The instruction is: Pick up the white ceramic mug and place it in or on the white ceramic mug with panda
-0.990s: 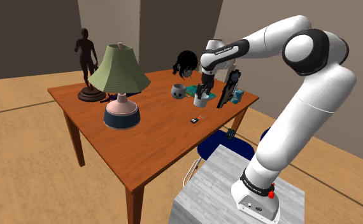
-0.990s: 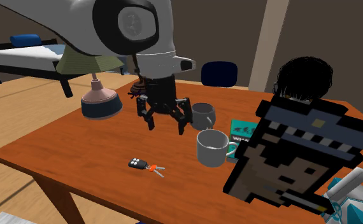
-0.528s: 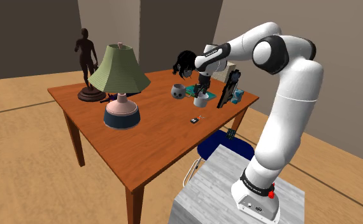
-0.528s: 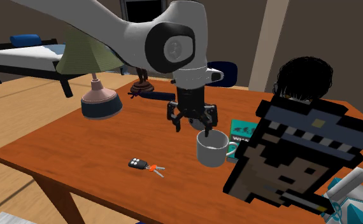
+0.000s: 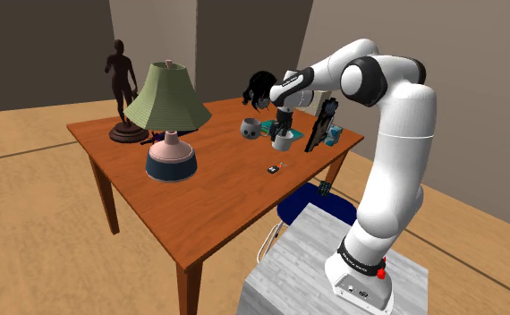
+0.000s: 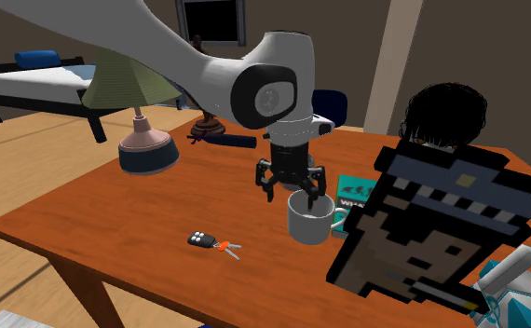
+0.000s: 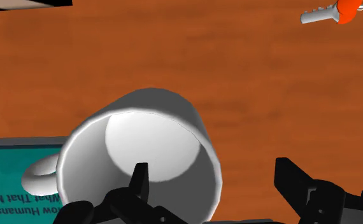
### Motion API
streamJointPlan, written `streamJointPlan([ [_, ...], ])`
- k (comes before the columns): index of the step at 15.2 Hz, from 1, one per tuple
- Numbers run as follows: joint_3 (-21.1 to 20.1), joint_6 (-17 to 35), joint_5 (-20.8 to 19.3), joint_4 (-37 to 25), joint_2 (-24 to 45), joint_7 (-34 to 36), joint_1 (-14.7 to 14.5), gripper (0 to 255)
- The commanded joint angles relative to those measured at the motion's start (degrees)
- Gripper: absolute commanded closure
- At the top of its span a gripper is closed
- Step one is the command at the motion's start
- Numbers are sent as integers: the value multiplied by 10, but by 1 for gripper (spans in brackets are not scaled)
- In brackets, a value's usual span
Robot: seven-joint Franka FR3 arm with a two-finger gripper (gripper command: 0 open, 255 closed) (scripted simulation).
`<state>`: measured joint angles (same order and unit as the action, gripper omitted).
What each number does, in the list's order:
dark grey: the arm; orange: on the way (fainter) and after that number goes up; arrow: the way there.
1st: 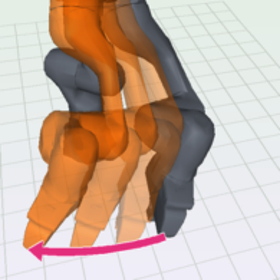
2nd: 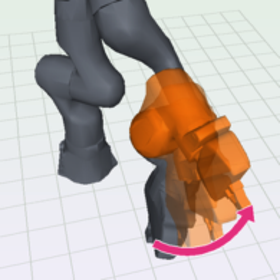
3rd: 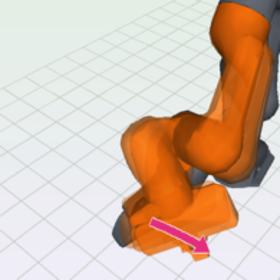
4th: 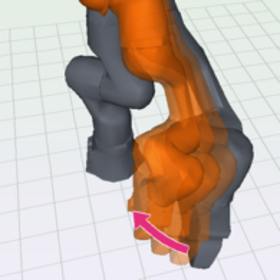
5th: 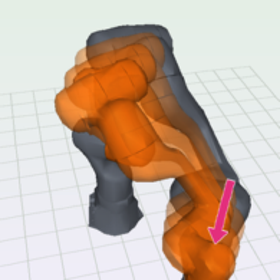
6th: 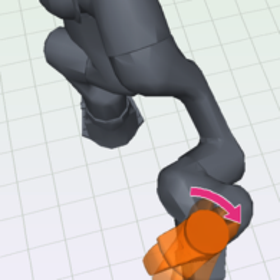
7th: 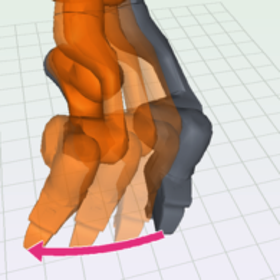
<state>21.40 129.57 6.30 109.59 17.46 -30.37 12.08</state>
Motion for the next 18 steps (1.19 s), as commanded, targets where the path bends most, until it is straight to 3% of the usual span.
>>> streamJointPlan([
  [1, -2, 17, 6, 6, 11, -3, 2, 0],
  [9, -2, 17, 6, 6, 11, -3, 2, 0],
  [10, -2, 17, 6, 6, 11, -3, 2, 255],
  [18, -2, 17, 6, 6, 11, -3, 2, 255],
])
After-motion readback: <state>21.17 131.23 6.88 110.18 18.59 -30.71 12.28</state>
